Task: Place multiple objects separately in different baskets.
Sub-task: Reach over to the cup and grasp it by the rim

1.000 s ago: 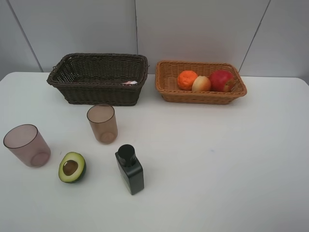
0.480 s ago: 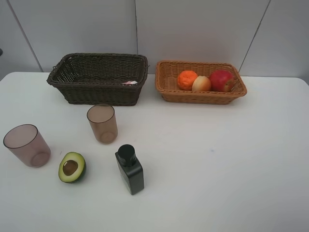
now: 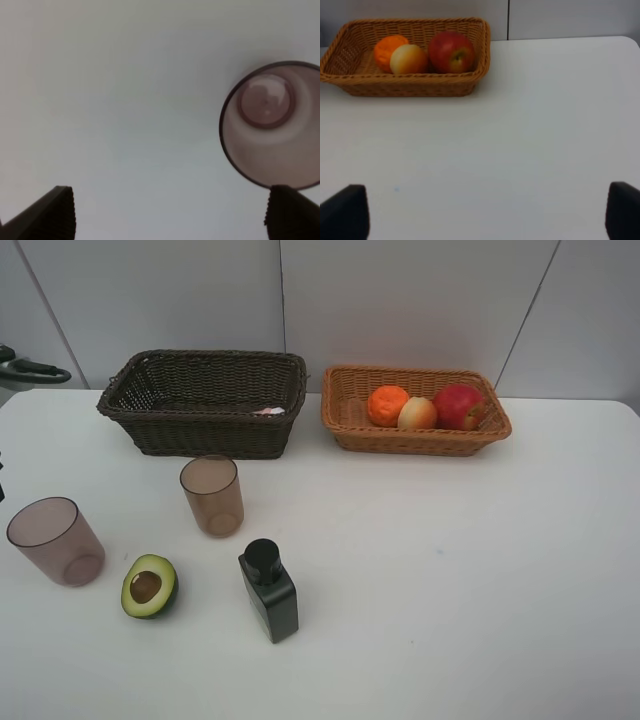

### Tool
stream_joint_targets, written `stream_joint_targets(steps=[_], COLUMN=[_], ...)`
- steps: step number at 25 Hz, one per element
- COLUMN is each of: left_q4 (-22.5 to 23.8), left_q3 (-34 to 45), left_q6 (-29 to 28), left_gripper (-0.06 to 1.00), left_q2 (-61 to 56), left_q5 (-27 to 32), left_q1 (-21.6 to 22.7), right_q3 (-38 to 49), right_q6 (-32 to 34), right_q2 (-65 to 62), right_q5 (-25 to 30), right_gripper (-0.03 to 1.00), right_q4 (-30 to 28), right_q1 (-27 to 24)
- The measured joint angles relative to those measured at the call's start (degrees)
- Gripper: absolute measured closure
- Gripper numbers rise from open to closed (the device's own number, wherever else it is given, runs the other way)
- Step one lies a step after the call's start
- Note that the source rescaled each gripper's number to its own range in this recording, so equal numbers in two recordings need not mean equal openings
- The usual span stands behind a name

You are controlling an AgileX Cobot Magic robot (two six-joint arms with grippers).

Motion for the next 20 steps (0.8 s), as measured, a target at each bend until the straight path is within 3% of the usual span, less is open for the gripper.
stream_joint_targets(steps=[7,20], left_q4=[-2.37,-2.37], left_q3=[0.0,-0.05], left_q6=[2.13,2.33], left_gripper=[-0.06,-0.06], left_q2=[7.43,17.17], left_q5=[-5.92,-10.47], left_q1=[0.0,0.0], right_q3=[0.0,0.0], right_q6=[0.0,0.0], right_q2=[0.0,0.0], right_q5=[0.0,0.0], right_gripper=[-0.03,-0.03], right_q4=[0.0,0.0], right_q1=[0.0,0.0])
